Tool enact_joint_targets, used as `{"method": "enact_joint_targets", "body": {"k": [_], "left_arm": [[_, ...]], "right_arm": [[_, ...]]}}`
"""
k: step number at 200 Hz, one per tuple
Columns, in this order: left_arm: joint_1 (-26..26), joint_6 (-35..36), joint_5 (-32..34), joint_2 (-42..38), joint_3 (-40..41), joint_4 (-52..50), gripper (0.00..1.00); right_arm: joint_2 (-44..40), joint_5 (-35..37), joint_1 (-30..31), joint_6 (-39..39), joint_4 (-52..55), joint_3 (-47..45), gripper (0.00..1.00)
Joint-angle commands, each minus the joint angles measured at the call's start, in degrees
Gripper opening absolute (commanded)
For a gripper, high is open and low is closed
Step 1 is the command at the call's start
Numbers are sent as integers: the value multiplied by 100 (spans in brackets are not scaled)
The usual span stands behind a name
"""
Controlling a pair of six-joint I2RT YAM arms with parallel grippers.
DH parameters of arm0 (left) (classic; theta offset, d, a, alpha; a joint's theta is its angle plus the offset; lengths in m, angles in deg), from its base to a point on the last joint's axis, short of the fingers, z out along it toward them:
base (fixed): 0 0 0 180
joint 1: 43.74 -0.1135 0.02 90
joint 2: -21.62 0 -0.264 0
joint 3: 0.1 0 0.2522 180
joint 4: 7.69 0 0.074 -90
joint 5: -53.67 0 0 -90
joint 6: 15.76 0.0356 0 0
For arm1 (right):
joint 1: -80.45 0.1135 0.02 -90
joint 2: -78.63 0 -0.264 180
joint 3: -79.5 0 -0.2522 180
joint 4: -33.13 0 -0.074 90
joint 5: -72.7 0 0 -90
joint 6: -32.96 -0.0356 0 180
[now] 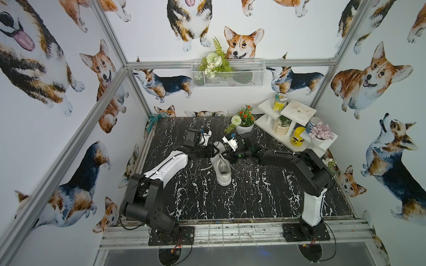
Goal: Tie the shoes
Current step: Cross the shoelace with the shoelace.
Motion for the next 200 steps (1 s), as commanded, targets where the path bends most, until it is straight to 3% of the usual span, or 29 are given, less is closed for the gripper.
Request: {"method": "enact_joint_targets", "body": {"k": [1, 25, 88, 200], "left_arm": [[-3, -122, -211, 50, 13, 279, 39], [1, -161, -250, 98, 65, 342, 38], [-8, -240, -16, 169, 189, 444, 22], [115, -540, -451, -143, 519, 839, 30]], "right_arm": [[-37, 44, 12, 98, 40, -6, 0], [-34, 43, 20, 106, 41, -6, 0], [4, 57, 41, 132, 84, 30, 0], [55, 93, 64, 189, 202, 131, 0]]}}
